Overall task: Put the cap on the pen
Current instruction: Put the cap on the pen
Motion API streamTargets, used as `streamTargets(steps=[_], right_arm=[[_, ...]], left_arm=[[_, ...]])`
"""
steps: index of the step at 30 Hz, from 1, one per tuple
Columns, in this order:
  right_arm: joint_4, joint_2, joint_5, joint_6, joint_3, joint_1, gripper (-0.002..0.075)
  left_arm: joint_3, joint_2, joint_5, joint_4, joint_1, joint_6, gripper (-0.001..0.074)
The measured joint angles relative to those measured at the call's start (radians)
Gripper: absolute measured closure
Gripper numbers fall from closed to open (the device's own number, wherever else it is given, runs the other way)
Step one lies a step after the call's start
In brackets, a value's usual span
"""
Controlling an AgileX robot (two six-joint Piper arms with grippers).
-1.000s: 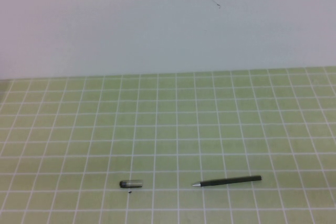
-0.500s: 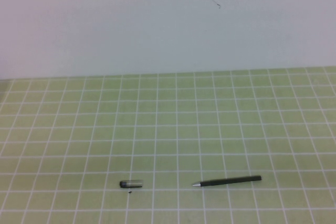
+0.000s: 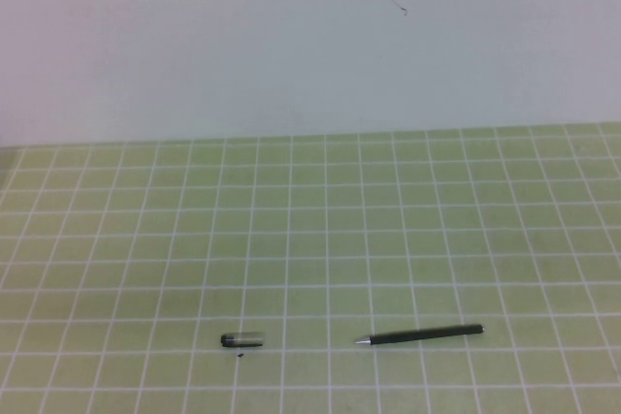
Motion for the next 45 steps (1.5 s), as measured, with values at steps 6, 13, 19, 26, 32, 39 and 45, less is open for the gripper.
streamTargets(steps=[6,13,19,26,32,39,45], right_arm=[[0.055,0.261,0.197,-0.147,-0.196,0.000,0.0727],[0.255,0.419,0.233,-0.352,-0.243,0.000,0.0727],[0.280,0.507,0.333,-0.476,-0.243,0.041,0.0727],[0.278,0.619,0.263,-0.605,-0.243,0.164,0.0727],[0.179,0.772,0.217,-0.581,-0.259,0.312,0.0727],[-0.191,0.933,0.223,-0.412,-0.355,0.499,0.0727],[-0.252,1.061,0.182,-0.471,-0.457,0.568,0.0685]], left_arm=[[-0.101,0.061,0.112,-0.251,0.000,0.290,0.0735],[-0.136,0.119,0.246,-0.456,0.002,0.462,0.0735],[-0.205,0.250,0.457,-0.541,0.002,0.590,0.0735],[-0.352,0.386,0.561,-0.581,0.002,0.683,0.0735],[-0.485,0.489,0.582,-0.583,0.002,0.712,0.0720],[-0.582,0.628,0.608,-0.610,-0.011,0.675,0.0421],[-0.594,0.708,0.618,-0.600,-0.053,0.731,0.0339]])
